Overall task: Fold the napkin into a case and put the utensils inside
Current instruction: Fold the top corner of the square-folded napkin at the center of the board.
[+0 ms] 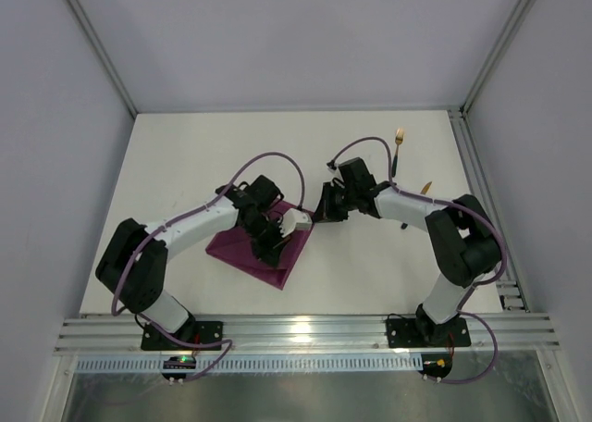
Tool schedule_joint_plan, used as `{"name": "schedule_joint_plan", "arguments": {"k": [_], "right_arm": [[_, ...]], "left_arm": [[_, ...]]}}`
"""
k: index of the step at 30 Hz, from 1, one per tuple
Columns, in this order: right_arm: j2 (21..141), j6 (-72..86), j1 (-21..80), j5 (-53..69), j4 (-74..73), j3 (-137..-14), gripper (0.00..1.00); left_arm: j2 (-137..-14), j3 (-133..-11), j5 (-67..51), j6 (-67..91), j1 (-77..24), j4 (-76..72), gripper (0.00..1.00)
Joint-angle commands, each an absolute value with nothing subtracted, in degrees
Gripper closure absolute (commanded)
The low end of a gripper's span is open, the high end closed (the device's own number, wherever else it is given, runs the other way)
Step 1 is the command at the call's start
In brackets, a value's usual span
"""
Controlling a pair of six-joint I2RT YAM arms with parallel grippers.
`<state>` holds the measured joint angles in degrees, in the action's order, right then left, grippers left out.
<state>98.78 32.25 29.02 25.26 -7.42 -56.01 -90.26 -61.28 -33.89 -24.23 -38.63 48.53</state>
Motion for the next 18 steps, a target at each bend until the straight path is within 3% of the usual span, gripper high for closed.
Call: {"name": "schedule_joint_plan", "arguments": {"k": [1,18], "right_arm": [[94.75,32.7,28.74,24.79,-8.0,-55.37,0.96],[99.75,33.49,28.92,26.01,-5.72,-57.48,0.94]], "left_arm": [[-90.35,-60.12,-37.53,-27.16,-40.16,50.8,1.0],[-93.6,-59.24,-35.16,-26.28,-40.78,47.02,1.0]]}}
